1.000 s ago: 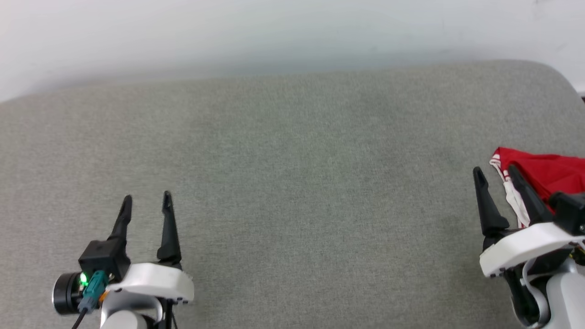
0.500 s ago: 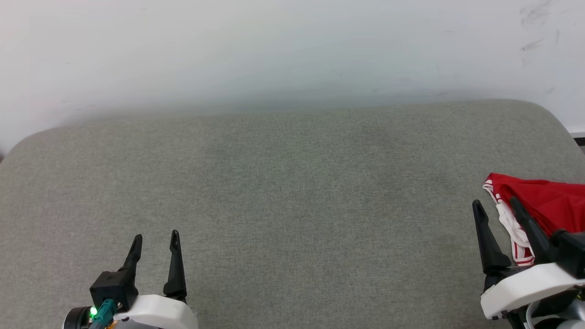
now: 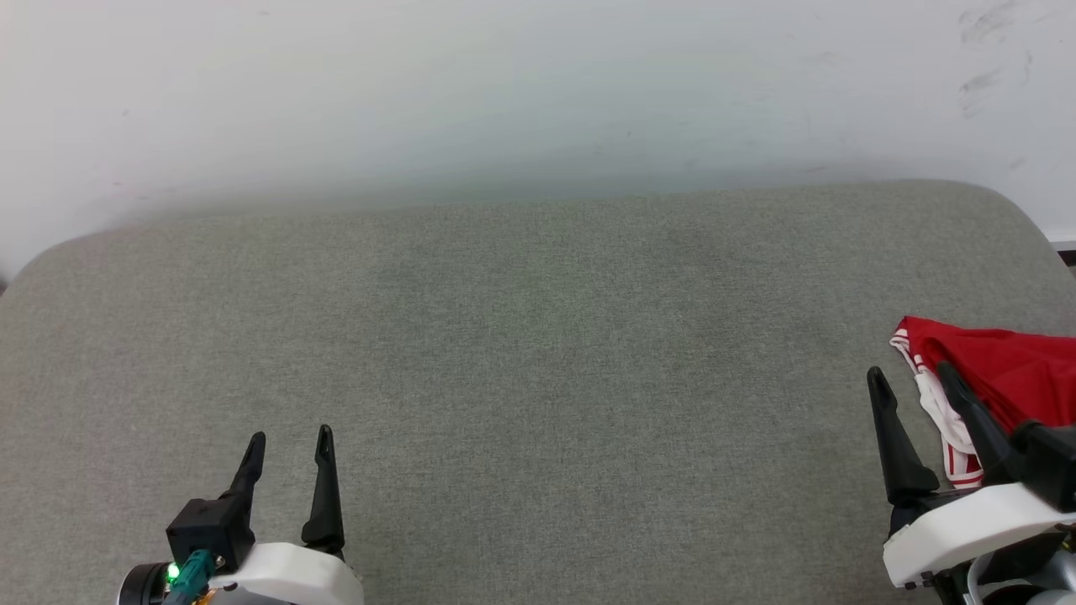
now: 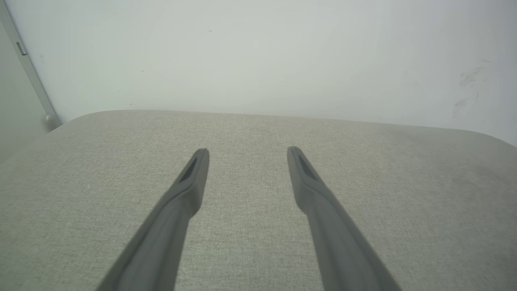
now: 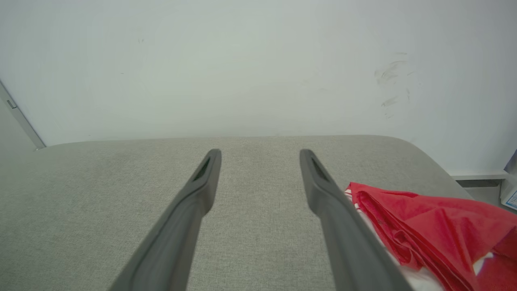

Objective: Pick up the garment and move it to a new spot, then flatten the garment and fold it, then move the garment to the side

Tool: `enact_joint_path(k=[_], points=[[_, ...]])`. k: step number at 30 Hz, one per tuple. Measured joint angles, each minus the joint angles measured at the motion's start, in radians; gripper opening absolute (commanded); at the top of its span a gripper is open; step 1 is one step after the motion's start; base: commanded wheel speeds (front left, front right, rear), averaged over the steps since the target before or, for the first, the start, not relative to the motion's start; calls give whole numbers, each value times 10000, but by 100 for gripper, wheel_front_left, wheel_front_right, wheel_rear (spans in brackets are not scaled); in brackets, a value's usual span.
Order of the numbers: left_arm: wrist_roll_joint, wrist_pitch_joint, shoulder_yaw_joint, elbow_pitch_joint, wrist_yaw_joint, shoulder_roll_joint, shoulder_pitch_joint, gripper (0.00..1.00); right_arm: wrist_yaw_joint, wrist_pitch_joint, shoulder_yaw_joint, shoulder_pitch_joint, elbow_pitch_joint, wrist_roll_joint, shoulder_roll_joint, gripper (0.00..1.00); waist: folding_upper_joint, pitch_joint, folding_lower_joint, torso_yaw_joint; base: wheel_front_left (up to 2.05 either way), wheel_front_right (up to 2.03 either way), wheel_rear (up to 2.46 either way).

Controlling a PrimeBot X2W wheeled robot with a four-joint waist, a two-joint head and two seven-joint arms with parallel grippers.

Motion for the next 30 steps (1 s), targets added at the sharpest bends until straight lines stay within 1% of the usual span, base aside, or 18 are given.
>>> enact_joint_path(k=[6, 7, 12, 30], points=[[-2, 0, 42, 119, -94, 4, -43, 100, 0, 42, -25, 53, -10, 0, 48, 100, 0, 17, 0, -3, 0, 0, 0], [-2, -2, 40, 128, -117, 0, -49, 0, 0, 44, -33, 58, -12, 0, 54, 0, 0, 12, 0, 1, 0, 0, 0], [-138, 82, -44, 477, -134, -224, 183, 0, 0, 81, -6, 204, 439, 136, 109, 0, 0, 12, 0, 8, 0, 0, 0], [-2849, 897, 731, 662, -886, -694, 42, 0, 0, 165, -142, 58, 1206, 3340, 198, 0, 0, 9, 1, 103, 0, 0, 0]])
